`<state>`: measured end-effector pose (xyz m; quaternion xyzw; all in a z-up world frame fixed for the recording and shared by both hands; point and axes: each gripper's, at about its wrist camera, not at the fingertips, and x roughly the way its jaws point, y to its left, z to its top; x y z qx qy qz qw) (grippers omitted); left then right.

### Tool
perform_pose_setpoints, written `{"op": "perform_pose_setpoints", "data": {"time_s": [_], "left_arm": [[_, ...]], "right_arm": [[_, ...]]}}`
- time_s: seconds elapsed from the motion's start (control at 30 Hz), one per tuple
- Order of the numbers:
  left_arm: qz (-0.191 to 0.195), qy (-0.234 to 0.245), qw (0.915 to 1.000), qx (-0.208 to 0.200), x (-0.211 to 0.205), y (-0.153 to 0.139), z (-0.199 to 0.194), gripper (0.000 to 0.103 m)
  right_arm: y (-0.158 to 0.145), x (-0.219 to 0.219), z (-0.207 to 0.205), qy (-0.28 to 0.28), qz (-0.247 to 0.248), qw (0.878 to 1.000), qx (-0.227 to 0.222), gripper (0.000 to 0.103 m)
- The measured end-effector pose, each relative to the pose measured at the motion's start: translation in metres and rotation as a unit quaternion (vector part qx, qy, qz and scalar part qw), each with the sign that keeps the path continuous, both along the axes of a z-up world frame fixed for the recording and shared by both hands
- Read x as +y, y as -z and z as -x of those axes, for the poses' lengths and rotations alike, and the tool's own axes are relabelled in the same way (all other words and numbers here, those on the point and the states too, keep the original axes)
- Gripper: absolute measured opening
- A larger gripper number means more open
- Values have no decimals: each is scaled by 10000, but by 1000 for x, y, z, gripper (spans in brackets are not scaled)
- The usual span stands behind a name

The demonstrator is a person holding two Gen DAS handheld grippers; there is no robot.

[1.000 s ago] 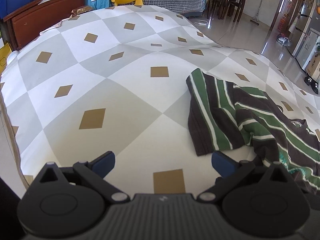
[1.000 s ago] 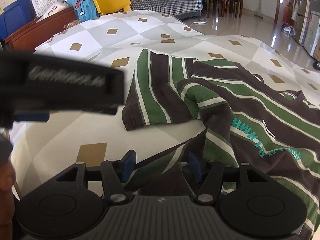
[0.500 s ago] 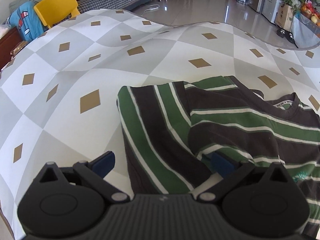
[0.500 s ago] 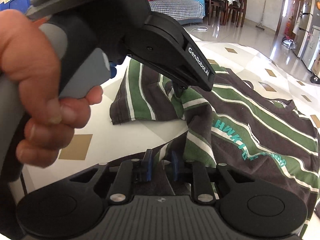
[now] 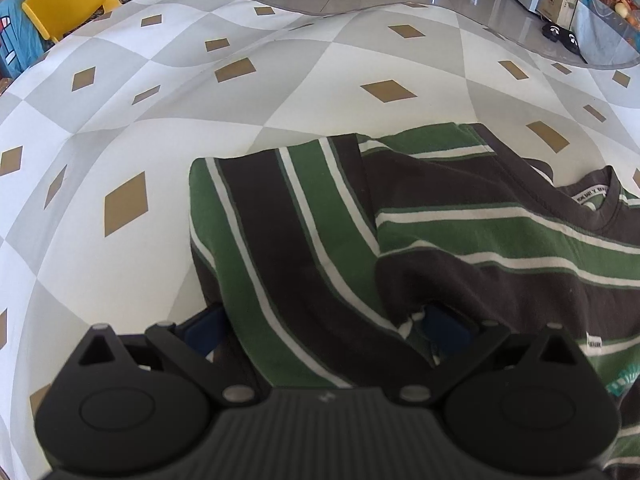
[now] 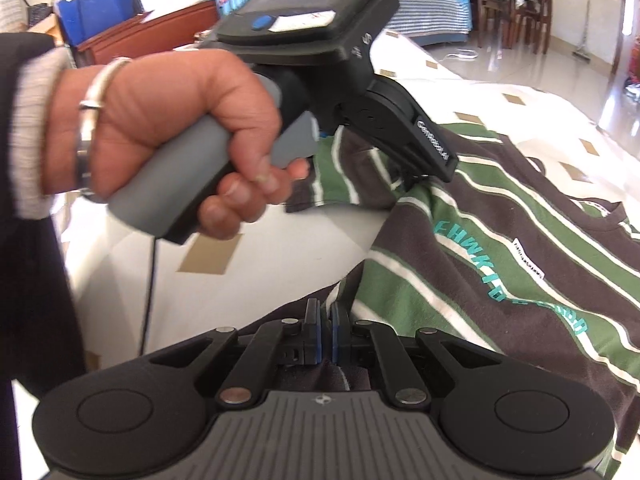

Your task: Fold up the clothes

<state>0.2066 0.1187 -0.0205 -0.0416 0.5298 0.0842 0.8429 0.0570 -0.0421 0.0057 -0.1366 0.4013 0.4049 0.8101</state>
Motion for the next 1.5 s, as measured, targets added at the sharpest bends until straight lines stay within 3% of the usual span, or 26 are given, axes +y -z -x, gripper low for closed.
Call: {"op": "perform_pose_setpoints", "data": {"time_s": [0.27, 0.37, 0.47, 0.7, 0.83, 0.9, 1.0, 1.27, 1.5], "left_arm": [[-62, -11, 10000, 25, -2, 1, -4, 103], [-67, -51, 10000, 26, -3, 1, -4, 103], [-70, -59, 10000, 11, -3, 1, -3, 103], [-23, -36, 10000, 61, -5, -4, 6, 103], [215, -132, 9996, 95, 2, -13, 17, 103], [380, -193, 9990, 116, 7, -17, 23, 103], [499, -247, 9983, 142, 13, -20, 35, 103], [334, -259, 9985, 339, 22, -7, 52, 103], [255, -289, 9985, 385, 27, 0, 55, 103]], "right_arm": [[-11, -10, 45, -1042, -140, 9940, 299, 4], [-14, -15, 56, -1374, -224, 9884, 606, 2], [-14, -11, 74, -1663, -50, 9848, 491, 2], [-23, -2, 80, -1399, -222, 9899, 65, 3], [-19, 15, 80, -1353, -140, 9906, -139, 5], [-13, 22, 76, -1146, -48, 9930, -283, 11], [-6, 32, 69, -903, 17, 9953, -345, 12], [7, 48, 65, -903, 483, 9926, -658, 12], [9, 38, 66, -839, 849, 9896, -803, 20]]}}
